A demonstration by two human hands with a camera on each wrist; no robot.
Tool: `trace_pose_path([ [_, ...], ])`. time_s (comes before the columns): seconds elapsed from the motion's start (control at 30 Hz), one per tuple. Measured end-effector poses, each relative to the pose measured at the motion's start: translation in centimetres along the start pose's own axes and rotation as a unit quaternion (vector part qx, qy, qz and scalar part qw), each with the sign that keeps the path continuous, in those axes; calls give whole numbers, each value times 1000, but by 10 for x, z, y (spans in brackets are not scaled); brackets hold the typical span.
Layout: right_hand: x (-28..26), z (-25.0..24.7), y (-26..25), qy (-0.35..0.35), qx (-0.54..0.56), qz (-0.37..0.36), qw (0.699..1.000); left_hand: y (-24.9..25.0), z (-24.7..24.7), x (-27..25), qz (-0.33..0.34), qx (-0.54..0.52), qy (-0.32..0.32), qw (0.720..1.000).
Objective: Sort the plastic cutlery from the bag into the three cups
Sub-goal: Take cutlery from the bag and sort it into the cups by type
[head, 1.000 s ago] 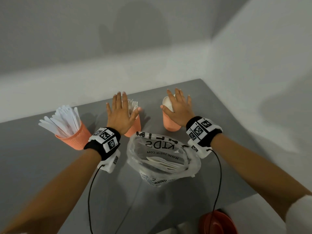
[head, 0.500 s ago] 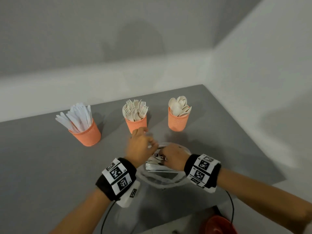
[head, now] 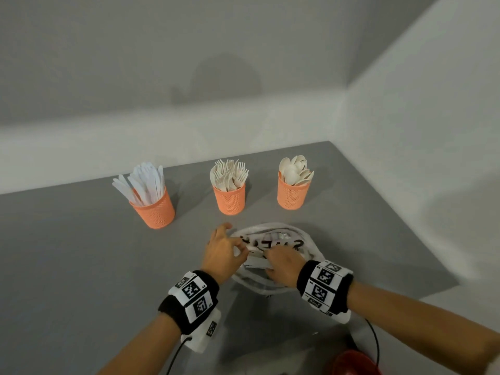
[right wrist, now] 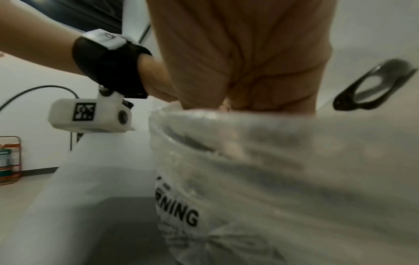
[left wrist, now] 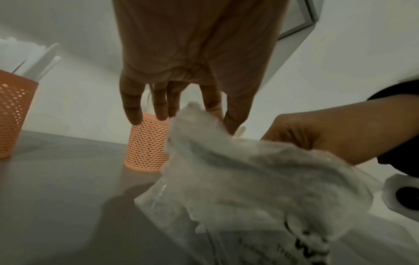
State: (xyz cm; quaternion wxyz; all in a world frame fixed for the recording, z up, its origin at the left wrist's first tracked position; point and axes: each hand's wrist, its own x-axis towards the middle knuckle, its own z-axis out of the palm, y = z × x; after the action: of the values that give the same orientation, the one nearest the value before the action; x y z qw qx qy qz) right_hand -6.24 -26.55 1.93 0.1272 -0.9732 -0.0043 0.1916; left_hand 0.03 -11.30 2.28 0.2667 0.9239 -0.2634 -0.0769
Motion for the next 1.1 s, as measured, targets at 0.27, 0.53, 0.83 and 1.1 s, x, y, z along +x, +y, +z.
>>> trace_pose_path([
  [0.27,25,8,13,-59,5,83,995,-1,2,4,-73,-8,-85,994],
  [0.53,34,17,19,-48,-30,120,991,1,2,10,-105,-14,-88,991],
  [0.83,32,9,25,-19,18,150,988,7,-4,9,-81,-37,-53,995],
  [1.1,9,12,15,129,119,94,980,15,-16,4,-47,-39,-41,997],
])
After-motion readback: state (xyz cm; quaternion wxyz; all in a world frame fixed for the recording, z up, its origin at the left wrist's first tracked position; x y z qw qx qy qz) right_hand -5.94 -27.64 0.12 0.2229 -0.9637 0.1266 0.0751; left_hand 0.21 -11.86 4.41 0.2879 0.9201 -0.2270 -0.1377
